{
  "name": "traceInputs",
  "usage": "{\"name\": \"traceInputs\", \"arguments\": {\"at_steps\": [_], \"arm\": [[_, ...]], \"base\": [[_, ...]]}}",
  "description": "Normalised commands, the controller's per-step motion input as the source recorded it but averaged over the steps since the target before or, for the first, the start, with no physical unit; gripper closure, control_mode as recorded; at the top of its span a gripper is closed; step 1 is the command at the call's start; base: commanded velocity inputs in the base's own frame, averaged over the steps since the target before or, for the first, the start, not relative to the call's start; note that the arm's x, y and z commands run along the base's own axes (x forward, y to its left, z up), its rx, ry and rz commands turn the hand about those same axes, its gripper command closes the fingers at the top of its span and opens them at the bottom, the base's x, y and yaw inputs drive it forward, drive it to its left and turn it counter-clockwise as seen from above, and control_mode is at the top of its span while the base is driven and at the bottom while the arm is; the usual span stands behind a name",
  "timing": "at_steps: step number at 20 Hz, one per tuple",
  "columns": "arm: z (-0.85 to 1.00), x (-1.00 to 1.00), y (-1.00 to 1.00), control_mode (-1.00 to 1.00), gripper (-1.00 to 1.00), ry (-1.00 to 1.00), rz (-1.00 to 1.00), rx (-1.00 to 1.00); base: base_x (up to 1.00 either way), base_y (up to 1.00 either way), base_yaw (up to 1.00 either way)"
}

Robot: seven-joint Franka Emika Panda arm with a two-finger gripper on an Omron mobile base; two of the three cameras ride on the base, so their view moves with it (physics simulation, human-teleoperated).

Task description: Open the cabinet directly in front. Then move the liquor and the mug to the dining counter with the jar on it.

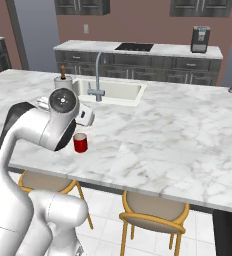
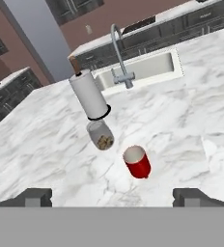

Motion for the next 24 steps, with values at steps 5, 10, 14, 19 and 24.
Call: {"name": "traceInputs", "arguments": {"at_steps": [5,10,14,19,24], "arm": [[-0.35,-0.77,0.05,-1.0,-1.0,0.15,0.0,-0.01],[-0.12,-1.0,0.0,-1.0,-1.0,0.06,-0.01,0.0],[0.76,-0.93,0.0,-1.0,-1.0,-0.08,-0.15,-0.02],[0.76,-0.6,0.36,-1.0,-1.0,-0.17,-0.15,-0.29],[0.09,-0.11,0.17,-1.0,-1.0,-0.08,-0.09,-0.05]], "base": [[0.0,0.0,0.0],[0.0,0.0,0.0],[0.0,0.0,0.0],[0.0,0.0,0.0],[0.0,0.0,0.0]]}}
